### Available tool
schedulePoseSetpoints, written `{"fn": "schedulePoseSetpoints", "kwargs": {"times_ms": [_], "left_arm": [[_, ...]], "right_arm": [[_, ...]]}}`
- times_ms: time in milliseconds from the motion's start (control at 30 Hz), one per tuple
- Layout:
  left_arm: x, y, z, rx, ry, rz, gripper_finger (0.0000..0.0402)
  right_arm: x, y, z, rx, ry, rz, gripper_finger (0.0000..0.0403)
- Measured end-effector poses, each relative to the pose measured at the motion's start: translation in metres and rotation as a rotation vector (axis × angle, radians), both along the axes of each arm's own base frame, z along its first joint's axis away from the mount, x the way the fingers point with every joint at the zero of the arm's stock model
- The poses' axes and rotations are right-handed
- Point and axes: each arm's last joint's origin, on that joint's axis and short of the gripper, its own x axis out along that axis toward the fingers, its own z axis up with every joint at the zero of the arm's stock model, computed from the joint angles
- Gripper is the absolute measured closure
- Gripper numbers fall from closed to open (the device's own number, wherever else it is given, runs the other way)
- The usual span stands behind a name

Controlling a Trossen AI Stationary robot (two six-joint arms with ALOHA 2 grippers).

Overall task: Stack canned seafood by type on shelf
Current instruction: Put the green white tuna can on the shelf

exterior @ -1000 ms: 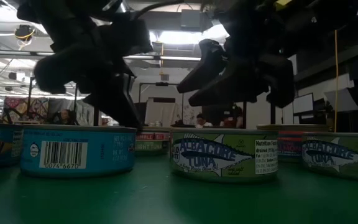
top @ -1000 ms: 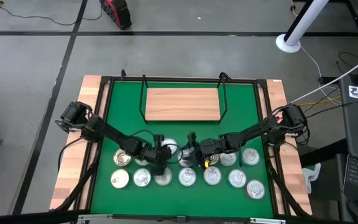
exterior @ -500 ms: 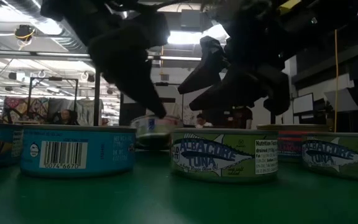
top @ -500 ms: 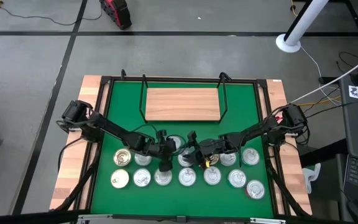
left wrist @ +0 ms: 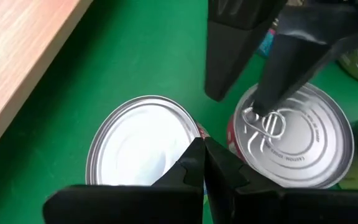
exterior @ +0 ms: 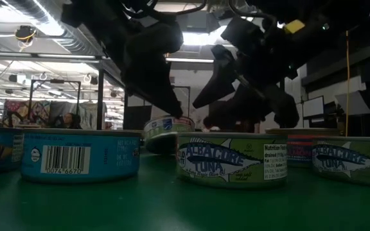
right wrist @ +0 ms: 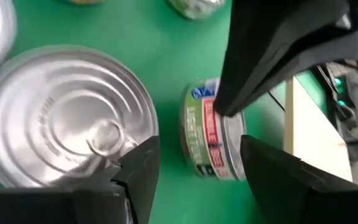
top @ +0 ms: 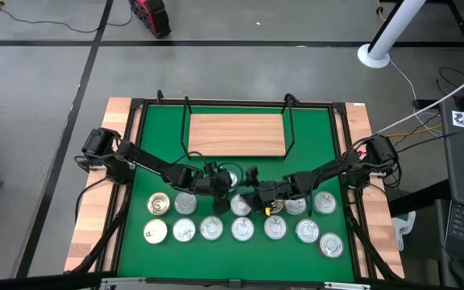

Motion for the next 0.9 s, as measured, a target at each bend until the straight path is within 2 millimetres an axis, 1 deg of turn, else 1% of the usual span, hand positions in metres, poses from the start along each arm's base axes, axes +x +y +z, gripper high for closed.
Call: {"fn": "schedulePoseSetpoints", "kwargs": {"times_ms": [200, 733, 900], "left_arm": [[0.005, -0.001, 0.004, -0.028, -0.064, -0.008, 0.0402], [0.008, 0.002, 0.007, -0.079, -0.109, 0.037, 0.0401], [0.012, 0.002, 0.011, -0.097, -0.160, 0.028, 0.0401]], "right_arm": [[0.000, -0.001, 0.000, -0.010, -0.002, -0.015, 0.0180], [-0.001, -0.001, -0.001, -0.011, 0.014, -0.017, 0.0180], [-0.002, -0.001, -0.001, -0.013, 0.020, -0.018, 0.0180]]}}
